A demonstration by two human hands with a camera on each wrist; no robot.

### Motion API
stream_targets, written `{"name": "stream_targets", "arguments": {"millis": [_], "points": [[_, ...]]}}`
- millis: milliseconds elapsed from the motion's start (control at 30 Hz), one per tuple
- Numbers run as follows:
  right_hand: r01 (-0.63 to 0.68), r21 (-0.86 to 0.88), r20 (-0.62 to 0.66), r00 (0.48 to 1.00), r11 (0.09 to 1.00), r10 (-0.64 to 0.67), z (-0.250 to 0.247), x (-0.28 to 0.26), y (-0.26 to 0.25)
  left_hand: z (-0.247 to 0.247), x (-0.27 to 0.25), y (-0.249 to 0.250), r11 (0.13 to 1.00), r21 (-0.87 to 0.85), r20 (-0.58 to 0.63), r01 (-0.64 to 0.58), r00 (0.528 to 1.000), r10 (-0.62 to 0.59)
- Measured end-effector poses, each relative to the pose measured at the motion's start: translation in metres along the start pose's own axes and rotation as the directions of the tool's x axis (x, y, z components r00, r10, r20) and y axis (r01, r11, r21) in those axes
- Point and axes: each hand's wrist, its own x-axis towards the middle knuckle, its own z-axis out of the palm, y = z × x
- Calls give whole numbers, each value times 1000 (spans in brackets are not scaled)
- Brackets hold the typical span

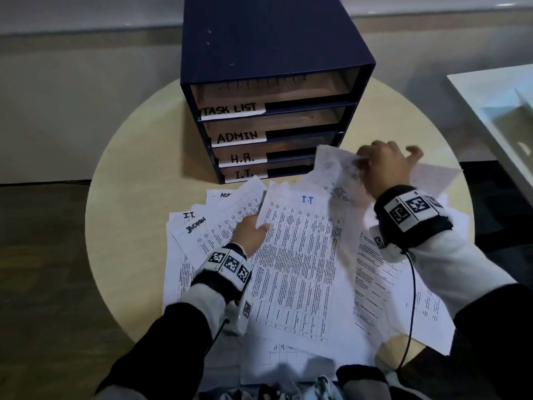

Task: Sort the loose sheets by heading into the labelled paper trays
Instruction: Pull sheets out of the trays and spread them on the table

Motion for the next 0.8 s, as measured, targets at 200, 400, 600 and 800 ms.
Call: {"name": "stream_targets", "arguments": {"millis": [200, 400, 600, 800], "points": [[340, 51, -411, 864, 939, -290, -68, 9, -41, -4, -8, -4, 1000, -28, -2, 1, 1000, -1], [538, 97, -495, 756, 837, -428, -144, 10, -69, -13, -16, -8, 999, -28, -11, 22, 1000, -22], [618, 319, -142, 781, 719, -608, -165, 0, -83, -39, -24, -9, 916, -401, 33, 4, 999, 10], [455, 410, 205, 799, 791, -566, -84, -9, -92, -49, -44, 12, 916, -331, -37, -228, 973, 229]]}}
